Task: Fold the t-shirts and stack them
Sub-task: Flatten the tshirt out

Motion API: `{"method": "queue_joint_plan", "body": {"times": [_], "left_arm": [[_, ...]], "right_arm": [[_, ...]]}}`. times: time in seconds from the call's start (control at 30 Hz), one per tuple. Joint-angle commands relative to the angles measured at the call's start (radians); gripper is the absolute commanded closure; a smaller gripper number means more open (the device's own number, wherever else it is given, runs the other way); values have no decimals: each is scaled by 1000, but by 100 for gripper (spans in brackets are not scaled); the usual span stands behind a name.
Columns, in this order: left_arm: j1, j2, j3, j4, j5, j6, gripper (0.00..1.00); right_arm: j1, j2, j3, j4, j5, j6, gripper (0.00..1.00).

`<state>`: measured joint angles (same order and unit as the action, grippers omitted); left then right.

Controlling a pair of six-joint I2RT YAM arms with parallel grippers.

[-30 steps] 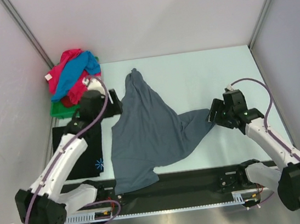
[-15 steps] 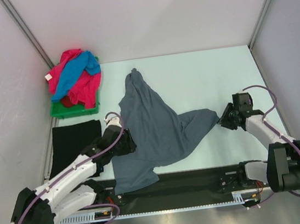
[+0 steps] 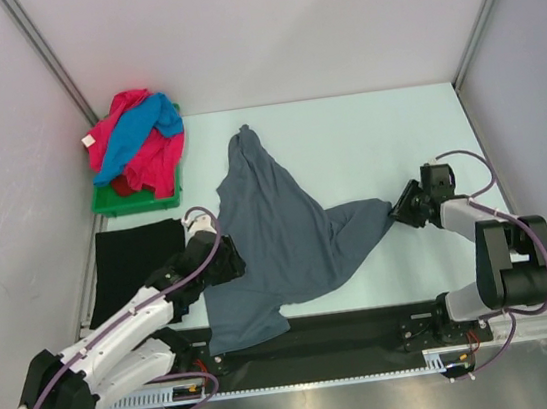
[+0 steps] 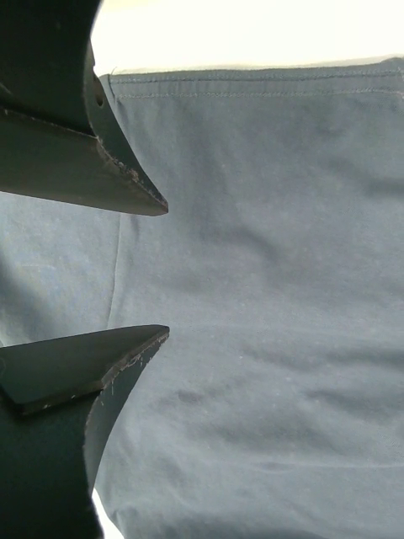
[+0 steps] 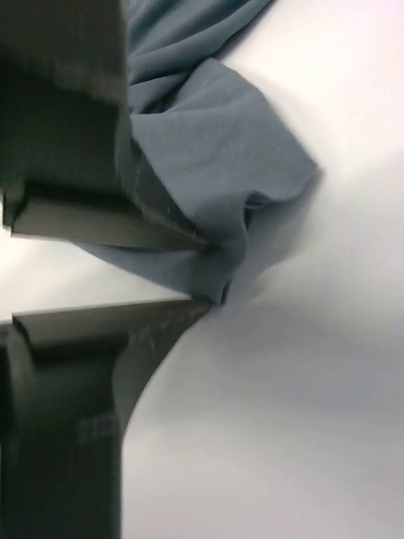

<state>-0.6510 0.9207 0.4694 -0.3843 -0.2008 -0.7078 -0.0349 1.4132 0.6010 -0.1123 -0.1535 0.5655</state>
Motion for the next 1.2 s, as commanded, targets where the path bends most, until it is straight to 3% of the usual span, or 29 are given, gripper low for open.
{"method": "queue_joint_plan", "body": {"times": [0.0, 0.03, 0.07, 0.2, 0.33, 0.47, 0.63, 0.73, 0.8, 0.87, 0.97, 1.03, 1.1, 1.13, 1.17], "left_arm": [[8, -14, 12, 7, -23, -21, 39], [8, -25, 11, 5, -25, -21, 39], [10, -32, 12, 2, -26, -21, 39], [16, -83, 28, -27, -58, -15, 39], [33, -137, 40, -38, -71, 1, 40], [56, -149, 67, -45, -58, 19, 40], [67, -134, 118, -60, -28, 42, 40], [67, -131, 126, -62, -17, 38, 40], [67, -137, 139, -73, -2, 37, 41], [68, -155, 143, -82, 1, 37, 40], [71, -172, 141, -85, 15, 48, 40], [70, -183, 140, -79, 46, 63, 36], [71, -200, 130, -61, 76, 74, 30], [70, -204, 127, -38, 112, 88, 28], [71, -206, 121, -19, 135, 99, 26]], "right_arm": [[-3, 50, -3, 48, -12, -6, 69], [-3, 53, -1, 40, -15, -9, 77], [-3, 50, 2, 25, -15, -7, 100], [32, -106, 8, -256, 79, 4, 100], [217, -390, 31, -501, 236, 88, 100], [404, -424, 129, -635, 281, 229, 100], [428, -278, 264, -443, 276, 197, 98], [400, -7, 468, -290, 117, 203, 98], [409, 167, 626, -223, -76, 258, 100], [447, 222, 651, -103, -187, 390, 100], [509, 283, 710, -17, -170, 434, 100], [514, 335, 712, 46, -224, 445, 92], [492, 366, 717, 76, -286, 372, 73], [484, 380, 732, 48, -305, 322, 69], [477, 382, 741, -52, -290, 269, 58]]}}
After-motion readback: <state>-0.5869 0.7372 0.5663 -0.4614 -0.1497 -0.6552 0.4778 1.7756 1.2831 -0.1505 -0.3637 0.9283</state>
